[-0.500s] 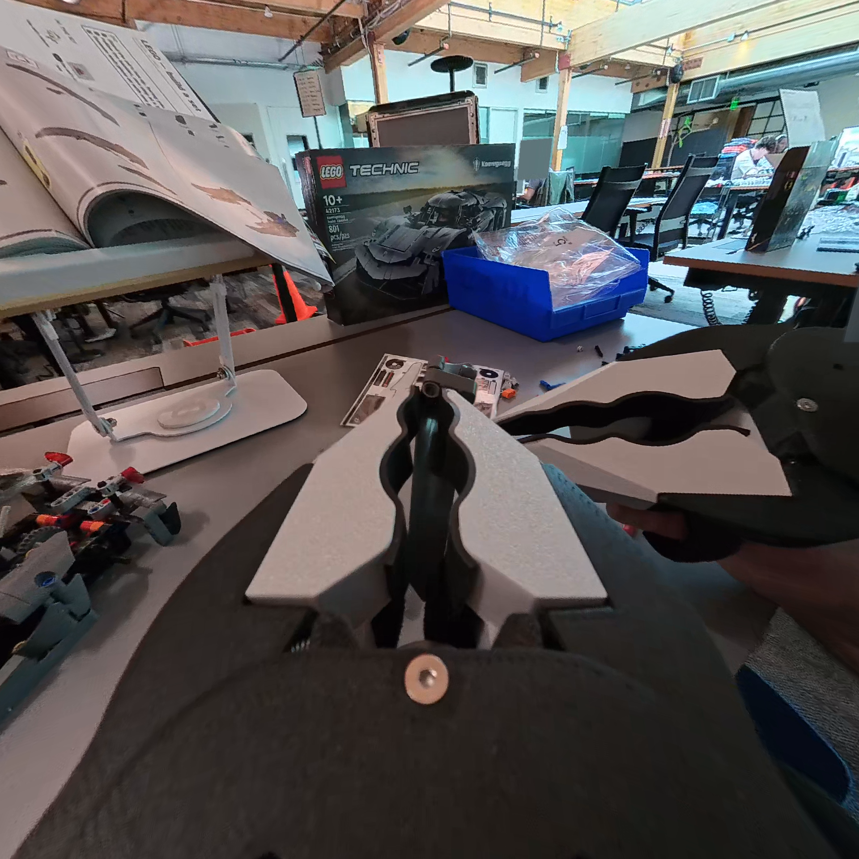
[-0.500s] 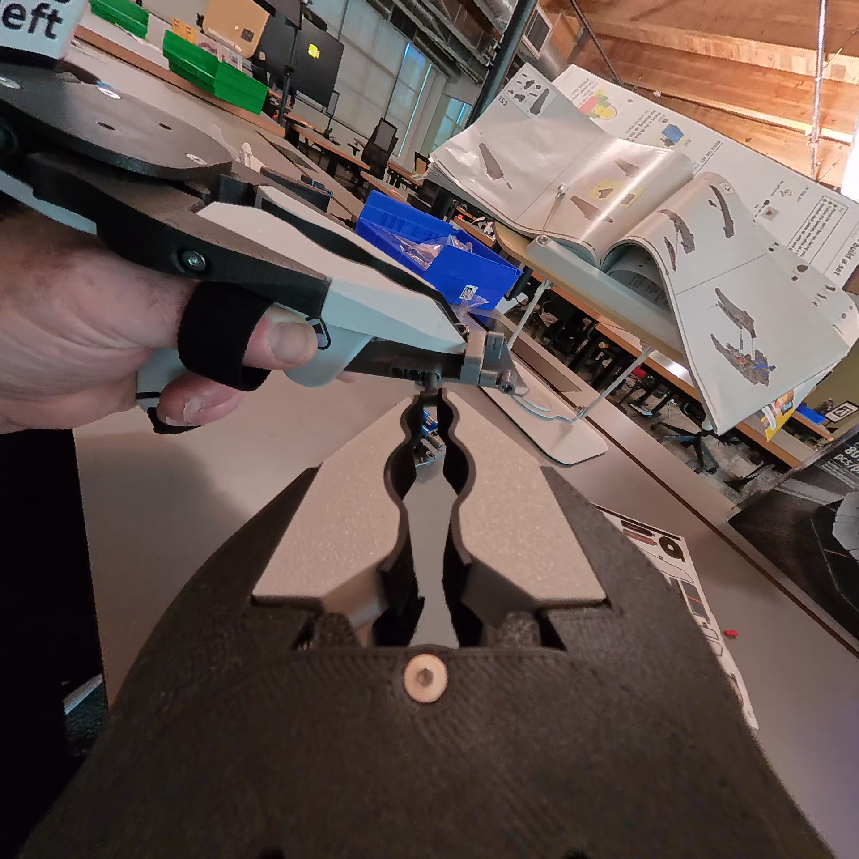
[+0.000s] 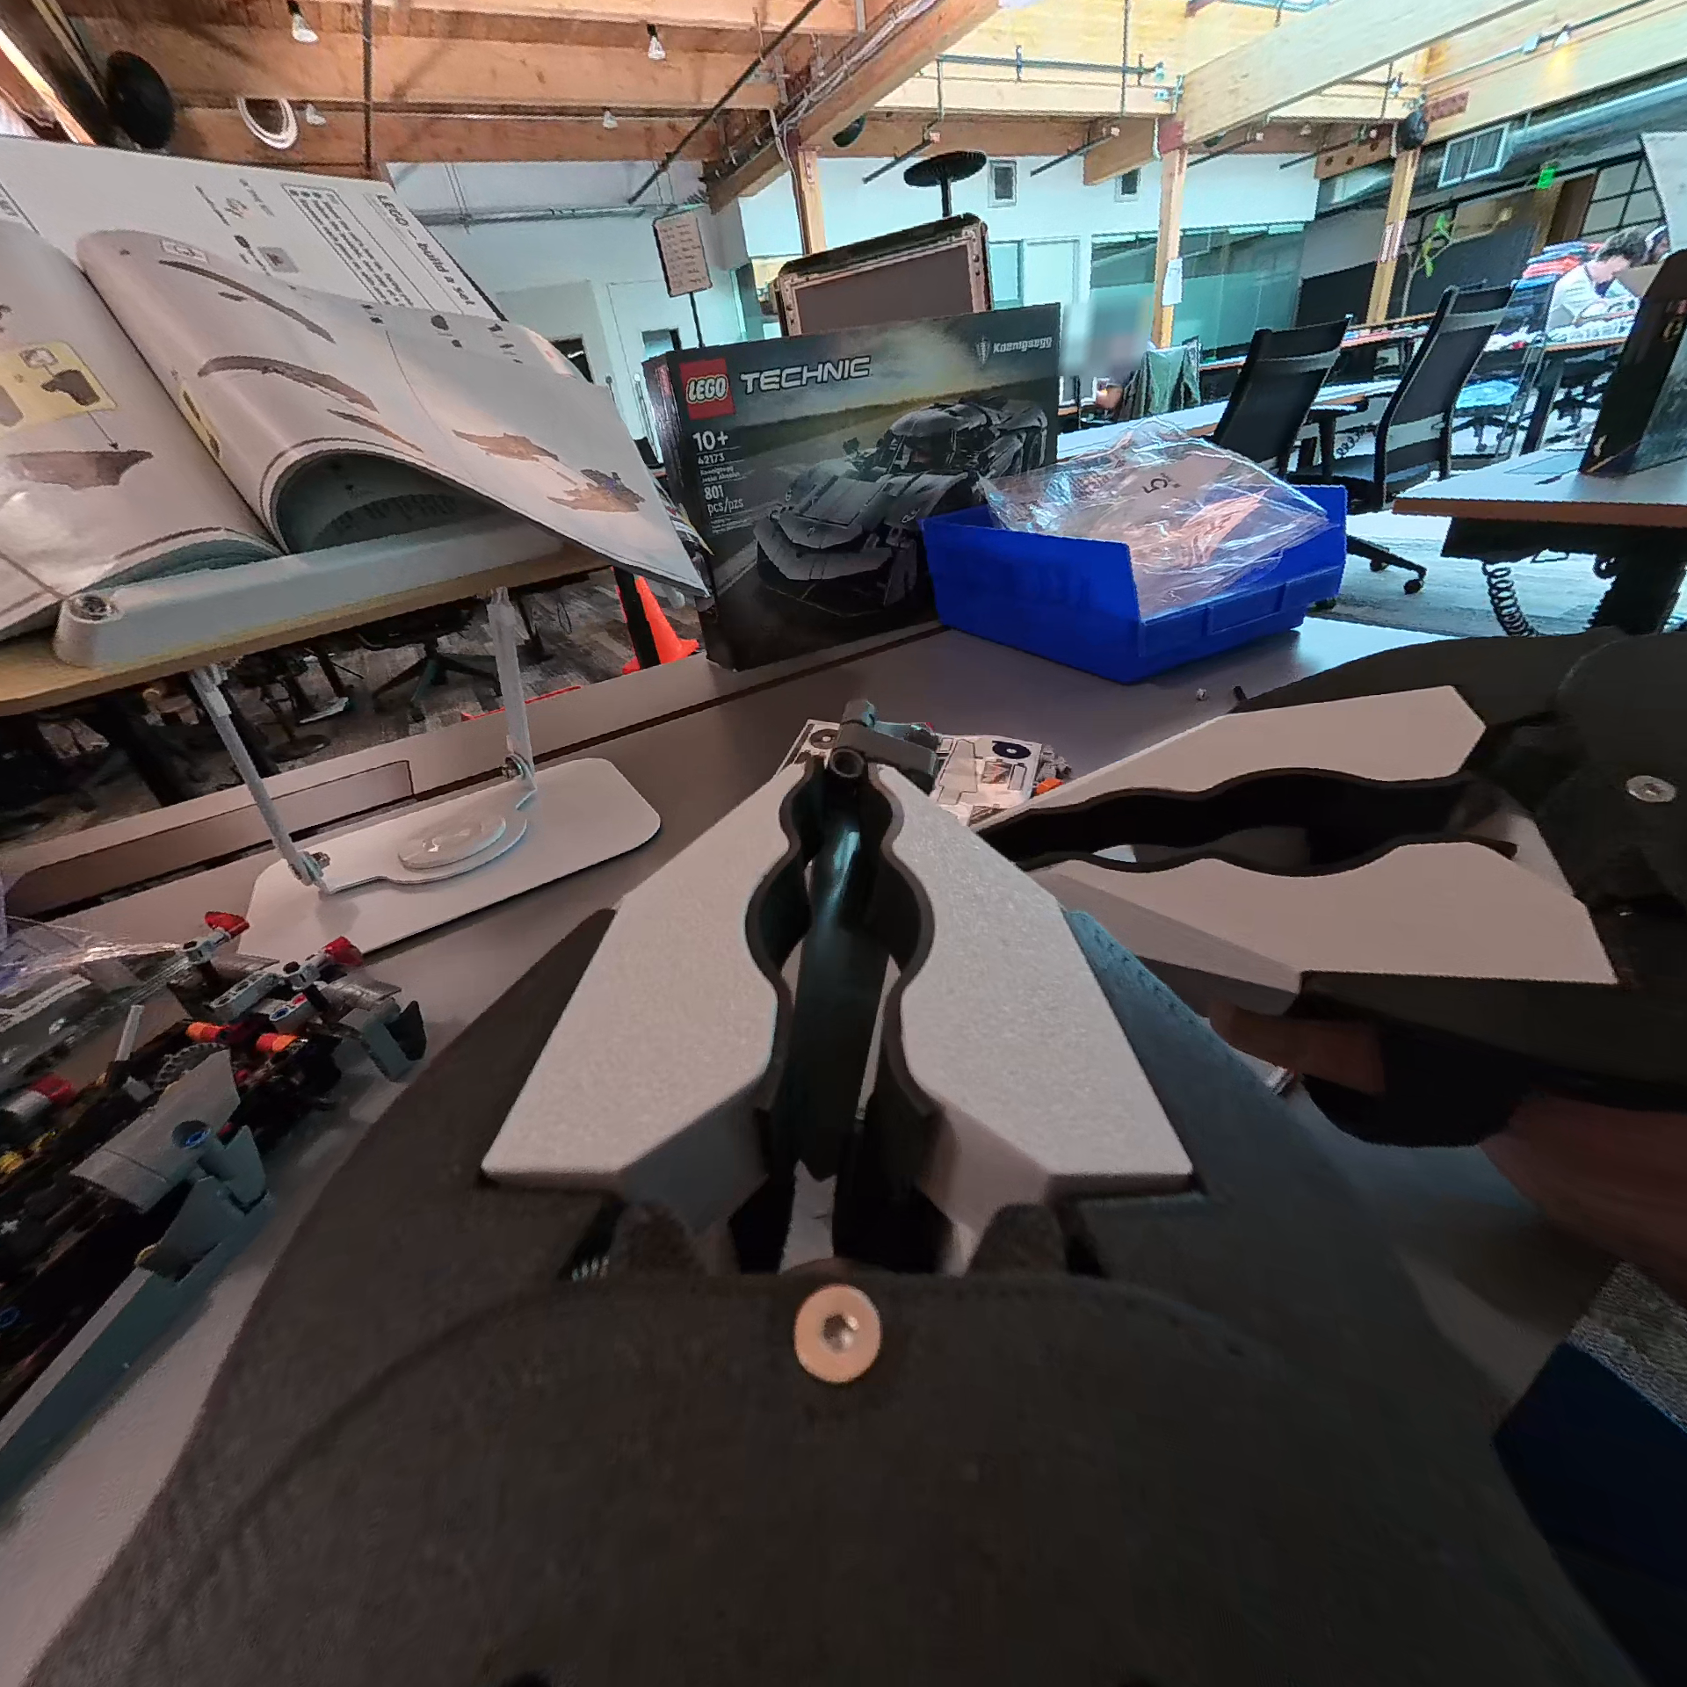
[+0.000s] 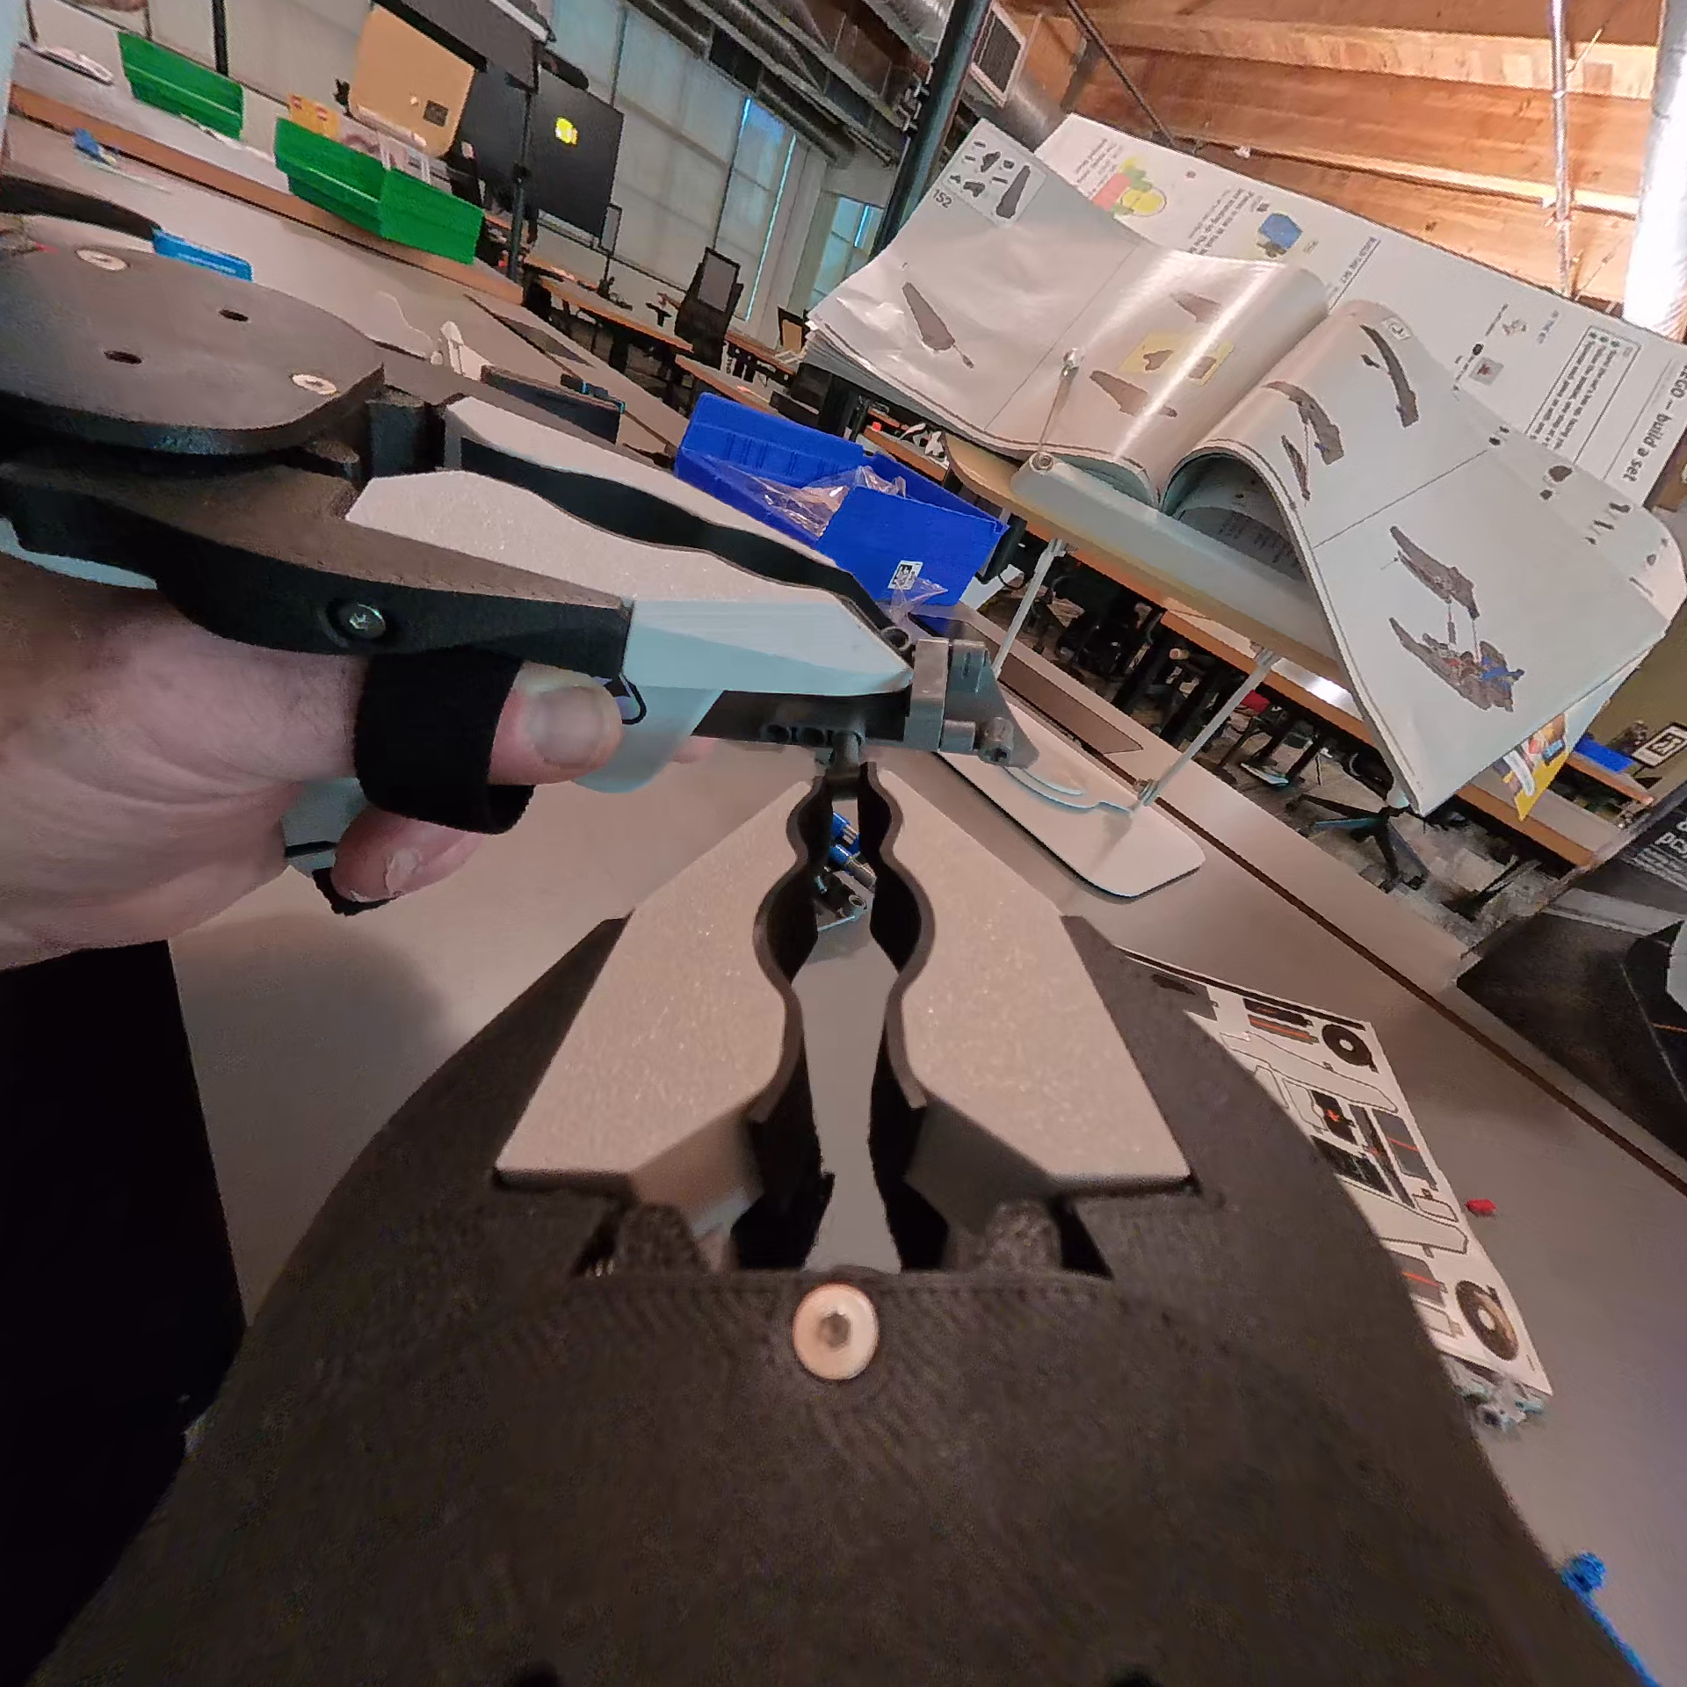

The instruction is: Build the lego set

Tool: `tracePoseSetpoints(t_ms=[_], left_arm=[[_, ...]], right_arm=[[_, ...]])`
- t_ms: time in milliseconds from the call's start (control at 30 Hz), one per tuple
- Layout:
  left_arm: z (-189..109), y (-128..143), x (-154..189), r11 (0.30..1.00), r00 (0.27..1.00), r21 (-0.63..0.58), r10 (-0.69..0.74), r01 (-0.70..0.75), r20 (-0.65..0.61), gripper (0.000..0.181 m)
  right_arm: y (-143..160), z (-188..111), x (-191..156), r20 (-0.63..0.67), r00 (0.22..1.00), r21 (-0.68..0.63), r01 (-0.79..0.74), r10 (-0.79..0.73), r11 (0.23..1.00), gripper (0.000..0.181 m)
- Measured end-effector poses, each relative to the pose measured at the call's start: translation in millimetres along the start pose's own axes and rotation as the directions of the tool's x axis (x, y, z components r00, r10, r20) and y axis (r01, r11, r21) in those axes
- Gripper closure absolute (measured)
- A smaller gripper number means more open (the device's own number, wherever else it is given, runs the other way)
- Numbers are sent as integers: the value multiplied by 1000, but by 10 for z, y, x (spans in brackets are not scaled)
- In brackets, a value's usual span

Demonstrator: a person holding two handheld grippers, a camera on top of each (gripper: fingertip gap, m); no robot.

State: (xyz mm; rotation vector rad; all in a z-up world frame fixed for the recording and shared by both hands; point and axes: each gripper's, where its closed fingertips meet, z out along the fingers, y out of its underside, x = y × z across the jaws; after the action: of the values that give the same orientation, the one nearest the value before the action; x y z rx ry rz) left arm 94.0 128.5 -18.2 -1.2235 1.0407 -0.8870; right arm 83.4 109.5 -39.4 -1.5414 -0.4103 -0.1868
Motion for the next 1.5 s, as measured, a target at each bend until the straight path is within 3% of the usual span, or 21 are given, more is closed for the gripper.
tracePoseSetpoints(t_ms=[733, 1267, 1433, 1500], left_arm=[[-1, -4, -2, 993, 990, 15, 119, -121, 80, 176], [19, -11, 91, 953, 946, 4, 302, -304, 119, 176], [35, -31, 15, 982, 980, 11, 188, -189, 63, 177], [24, -71, -29, 993, 992, 20, 119, -120, 40, 177]], right_arm=[[31, 37, 0, -2, 997, -4, -76, 76, 997, 179], [35, 33, 26, 11, 991, 12, -132, 132, 991, 179], [-11, 27, 75, 22, 990, 32, -143, 143, 989, 176], [-49, -24, 119, -5, 994, 40, -109, 110, 993, 155]])
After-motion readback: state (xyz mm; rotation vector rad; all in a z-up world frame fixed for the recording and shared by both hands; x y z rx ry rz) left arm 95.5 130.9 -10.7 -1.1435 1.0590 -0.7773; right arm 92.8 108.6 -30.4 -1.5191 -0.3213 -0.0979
